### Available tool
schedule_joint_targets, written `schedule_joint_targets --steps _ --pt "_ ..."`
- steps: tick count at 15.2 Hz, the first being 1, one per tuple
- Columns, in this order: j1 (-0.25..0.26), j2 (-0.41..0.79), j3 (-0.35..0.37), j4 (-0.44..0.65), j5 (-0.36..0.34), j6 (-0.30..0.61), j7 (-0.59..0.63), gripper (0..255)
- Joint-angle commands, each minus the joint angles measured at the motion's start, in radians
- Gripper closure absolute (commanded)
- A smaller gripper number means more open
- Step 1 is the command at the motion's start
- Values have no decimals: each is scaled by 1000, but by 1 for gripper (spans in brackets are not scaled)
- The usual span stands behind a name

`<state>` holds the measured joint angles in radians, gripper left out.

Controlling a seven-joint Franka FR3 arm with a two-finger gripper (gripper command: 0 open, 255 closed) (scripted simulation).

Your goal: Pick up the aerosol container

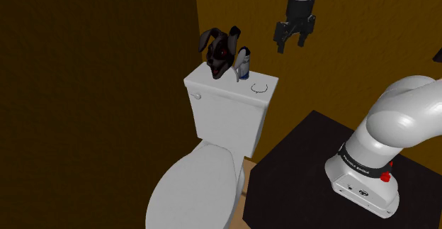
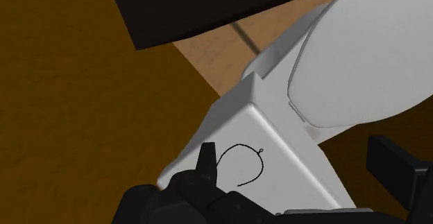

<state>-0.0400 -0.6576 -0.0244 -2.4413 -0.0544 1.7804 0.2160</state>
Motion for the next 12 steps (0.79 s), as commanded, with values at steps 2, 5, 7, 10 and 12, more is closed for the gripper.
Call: schedule_joint_targets --steps 2,5,7,10,12 --pt "-9 77 -10 -4 12 134 25 0" --pt "-19 163 -23 5 24 259 42 0" --pt "-24 223 -32 17 35 339 52 0" --pt "-29 317 -47 47 55 452 62 0" --pt "-31 382 -57 74 72 522 66 0"
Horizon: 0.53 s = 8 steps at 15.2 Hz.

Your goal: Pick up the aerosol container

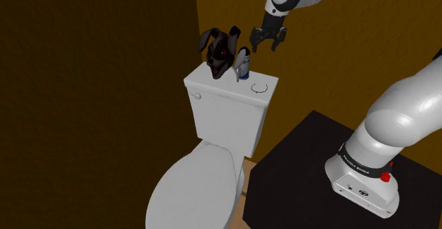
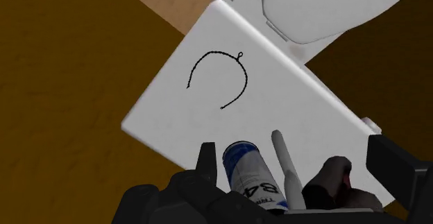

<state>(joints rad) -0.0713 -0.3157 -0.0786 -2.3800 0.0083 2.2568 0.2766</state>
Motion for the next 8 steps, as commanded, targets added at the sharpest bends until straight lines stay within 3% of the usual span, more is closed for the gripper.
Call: schedule_joint_targets --steps 1,8 --pt "-1 73 -9 28 19 79 6 0" --pt "-8 303 -40 172 121 275 -11 0"
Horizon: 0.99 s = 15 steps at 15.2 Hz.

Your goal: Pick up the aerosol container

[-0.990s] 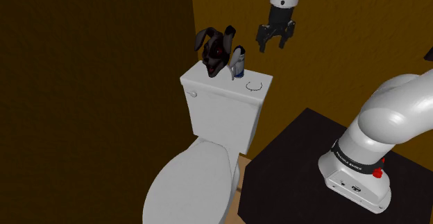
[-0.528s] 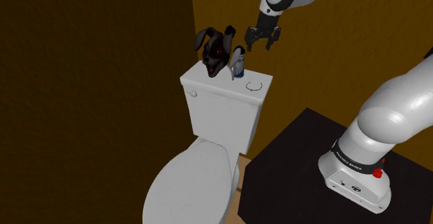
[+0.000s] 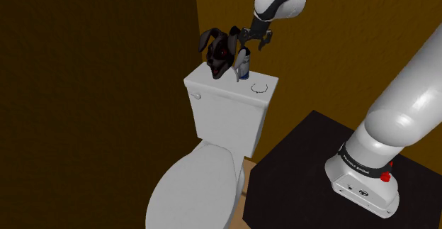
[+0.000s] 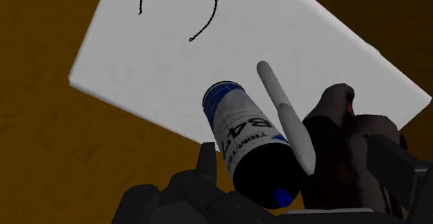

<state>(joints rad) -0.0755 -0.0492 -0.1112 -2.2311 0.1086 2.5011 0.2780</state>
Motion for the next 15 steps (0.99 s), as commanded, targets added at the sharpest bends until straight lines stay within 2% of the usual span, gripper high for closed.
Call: schedule_joint_targets --steps 1,4,12,14,15 --pt "-6 70 -10 48 40 53 -18 0" --pt "-17 168 -14 132 103 112 -39 0" --pt "-25 229 -1 101 149 203 -80 0" --pt "-25 229 -1 101 149 203 -80 0" --pt "-24 228 -1 99 149 204 -80 255"
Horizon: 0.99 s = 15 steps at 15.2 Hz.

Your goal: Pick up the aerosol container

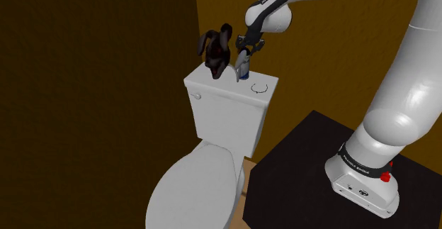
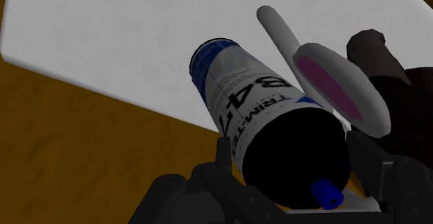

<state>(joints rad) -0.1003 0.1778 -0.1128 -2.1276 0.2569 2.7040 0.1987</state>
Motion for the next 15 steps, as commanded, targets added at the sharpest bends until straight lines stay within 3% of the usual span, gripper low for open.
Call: schedule_joint_targets --steps 1,9,15 --pt "2 0 1 -5 -1 1 2 255" --pt "0 2 1 -3 1 1 -1 255" --pt "6 -44 -11 23 -35 -70 32 255"
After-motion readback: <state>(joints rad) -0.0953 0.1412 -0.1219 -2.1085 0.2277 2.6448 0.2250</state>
